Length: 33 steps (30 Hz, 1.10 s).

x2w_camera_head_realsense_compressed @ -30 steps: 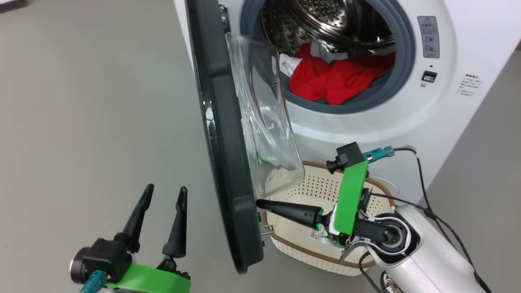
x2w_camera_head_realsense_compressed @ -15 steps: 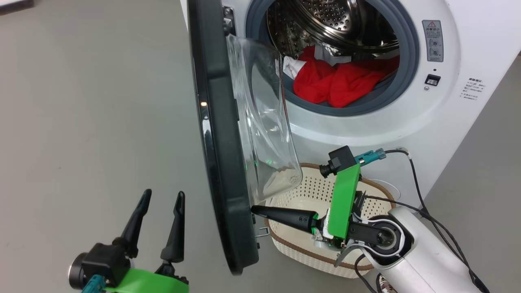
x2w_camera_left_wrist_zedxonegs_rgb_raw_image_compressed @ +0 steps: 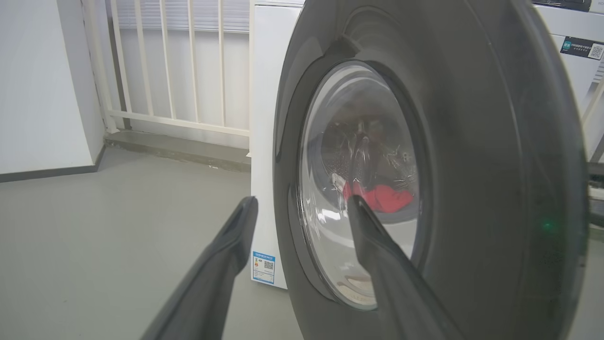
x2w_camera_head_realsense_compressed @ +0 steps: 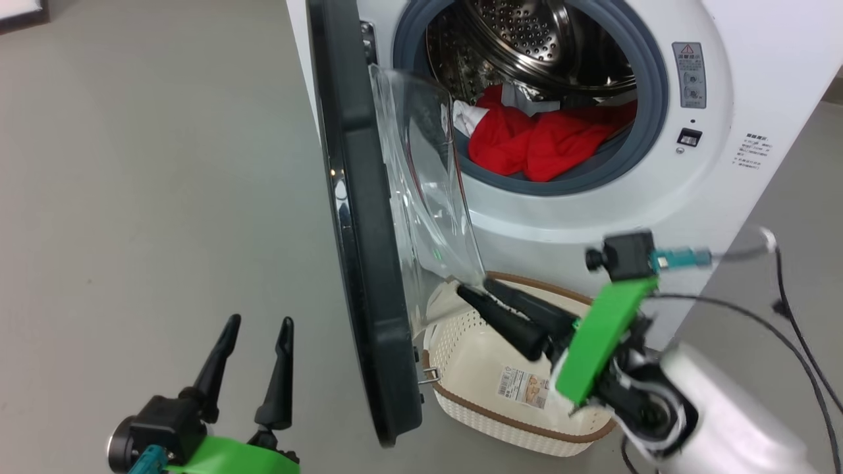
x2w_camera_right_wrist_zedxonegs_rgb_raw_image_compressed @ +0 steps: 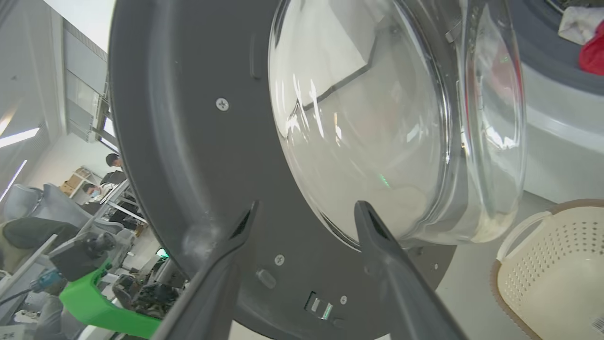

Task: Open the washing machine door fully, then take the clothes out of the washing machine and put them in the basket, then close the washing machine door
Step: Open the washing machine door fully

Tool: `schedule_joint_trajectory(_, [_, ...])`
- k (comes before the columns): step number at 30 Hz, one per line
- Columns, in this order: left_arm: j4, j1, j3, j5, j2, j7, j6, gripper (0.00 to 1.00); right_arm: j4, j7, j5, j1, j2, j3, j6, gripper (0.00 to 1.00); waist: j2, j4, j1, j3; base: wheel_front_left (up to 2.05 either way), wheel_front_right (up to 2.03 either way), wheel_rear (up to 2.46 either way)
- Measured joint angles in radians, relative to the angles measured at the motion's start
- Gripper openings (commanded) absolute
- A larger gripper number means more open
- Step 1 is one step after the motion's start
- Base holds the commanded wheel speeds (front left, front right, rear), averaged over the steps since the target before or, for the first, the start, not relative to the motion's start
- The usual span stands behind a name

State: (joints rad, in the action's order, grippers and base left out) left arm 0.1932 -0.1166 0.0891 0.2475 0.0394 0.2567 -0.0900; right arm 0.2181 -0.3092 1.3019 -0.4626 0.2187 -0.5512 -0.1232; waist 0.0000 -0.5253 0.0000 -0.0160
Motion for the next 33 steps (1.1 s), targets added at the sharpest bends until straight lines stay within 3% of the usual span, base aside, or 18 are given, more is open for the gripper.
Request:
schedule_joint_trajectory(5, [0.002, 0.007, -0.022, -0.005, 0.000, 0.000, -0.002, 1.00, 0.036, 0.286, -0.165, 0.052, 0.087, -0.114, 0.000, 1.00, 0.0000, 0.005, 0.0000, 0.016, 0.00, 0.00, 0.00])
schedule_joint_trajectory(11, [0.006, 0.020, -0.033, -0.011, 0.000, 0.000, -0.007, 1.00, 0.171, 0.527, -0.274, 0.051, 0.100, -0.131, 0.000, 1.00, 0.0000, 0.011, 0.0000, 0.026, 0.00, 0.00, 0.00])
schedule_joint_trajectory(16, [0.003, 0.020, -0.047, -0.019, 0.000, 0.000, 0.001, 1.00, 0.284, 0.557, -0.450, 0.051, 0.081, -0.031, 0.000, 1.00, 0.0000, 0.015, 0.0000, 0.029, 0.00, 0.00, 0.00])
schedule_joint_trajectory(20, [-0.007, 0.020, -0.053, -0.019, 0.000, 0.000, 0.013, 1.00, 0.264, 0.559, -0.688, 0.061, 0.022, 0.189, -0.001, 1.00, 0.0000, 0.018, 0.0000, 0.025, 0.00, 0.00, 0.00])
schedule_joint_trajectory(24, [-0.017, 0.020, -0.052, -0.019, 0.000, 0.000, 0.020, 1.00, 0.213, 0.565, -0.868, 0.153, -0.049, 0.325, -0.001, 1.00, 0.0000, 0.016, 0.0000, 0.022, 0.00, 0.00, 0.00])
schedule_joint_trajectory(33, [-0.026, 0.020, -0.053, -0.019, 0.000, 0.000, 0.022, 1.00, 0.103, 0.565, -1.020, 0.282, -0.135, 0.463, -0.001, 1.00, 0.0000, 0.013, 0.0000, 0.018, 0.00, 0.00, 0.00])
